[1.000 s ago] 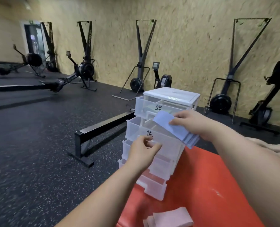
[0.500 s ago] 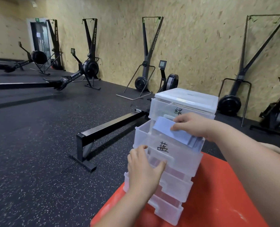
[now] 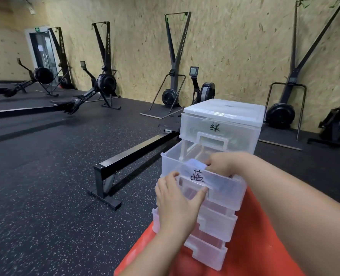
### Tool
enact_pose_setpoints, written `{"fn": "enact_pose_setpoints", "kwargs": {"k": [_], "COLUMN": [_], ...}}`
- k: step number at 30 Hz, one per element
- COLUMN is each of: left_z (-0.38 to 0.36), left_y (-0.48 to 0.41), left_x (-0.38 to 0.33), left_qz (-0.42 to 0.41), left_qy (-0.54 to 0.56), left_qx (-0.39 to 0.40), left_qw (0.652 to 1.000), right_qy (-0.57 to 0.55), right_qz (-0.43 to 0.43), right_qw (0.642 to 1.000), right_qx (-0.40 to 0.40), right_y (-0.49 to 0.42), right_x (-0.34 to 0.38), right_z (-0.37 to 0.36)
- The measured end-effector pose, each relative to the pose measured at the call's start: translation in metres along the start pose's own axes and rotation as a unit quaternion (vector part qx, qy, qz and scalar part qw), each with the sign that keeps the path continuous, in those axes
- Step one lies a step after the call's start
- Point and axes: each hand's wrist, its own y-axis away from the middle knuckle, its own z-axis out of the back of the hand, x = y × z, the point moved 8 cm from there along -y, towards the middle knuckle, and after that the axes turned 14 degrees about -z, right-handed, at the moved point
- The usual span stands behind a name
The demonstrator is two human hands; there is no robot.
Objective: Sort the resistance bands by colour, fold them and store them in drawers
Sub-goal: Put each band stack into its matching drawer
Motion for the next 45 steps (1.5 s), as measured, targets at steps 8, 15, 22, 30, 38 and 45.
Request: {"fn": "enact_pose_setpoints", "kwargs": {"k": [8,15,22,30,38,45], "left_z": [-0.001,-0.018,-0.025,-0.033,-0.068,-0.098], "left_y": [-0.009,-0.03,-0.031,0.053,0.155,0.211], "left_x": [-0.006,-0.018,-0.028,-0.084,-0.097,-0.033], "left_qz": [0.025,0.041,0.011,-0.125,-0.222,-0.159], "left_qy": [-0.055,-0.075,-0.1,-0.109,-0.028,-0.124], "left_qx": [-0.009,0.023,0.095,0.075,0.185,0.39], "left_qw": [0.998,0.996,0.99,0.983,0.957,0.898], "right_qy": [0.035,-0.184,-0.316,-0.294,-0.275,-0.257], "right_qz": [-0.001,0.035,0.007,-0.047,-0.104,-0.132], "right_qw": [0.991,0.95,0.893,0.937,0.951,0.956], "right_qx": [-0.131,-0.249,-0.32,-0.183,-0.092,-0.055], "right_y": [0.009,0.067,0.139,0.166,0.19,0.181], "right_x": [-0.002,-0.051,-0.122,-0.165,-0.179,-0.169], "right_z": [0.021,0.051,0.007,-0.144,-0.247,-0.293]}}
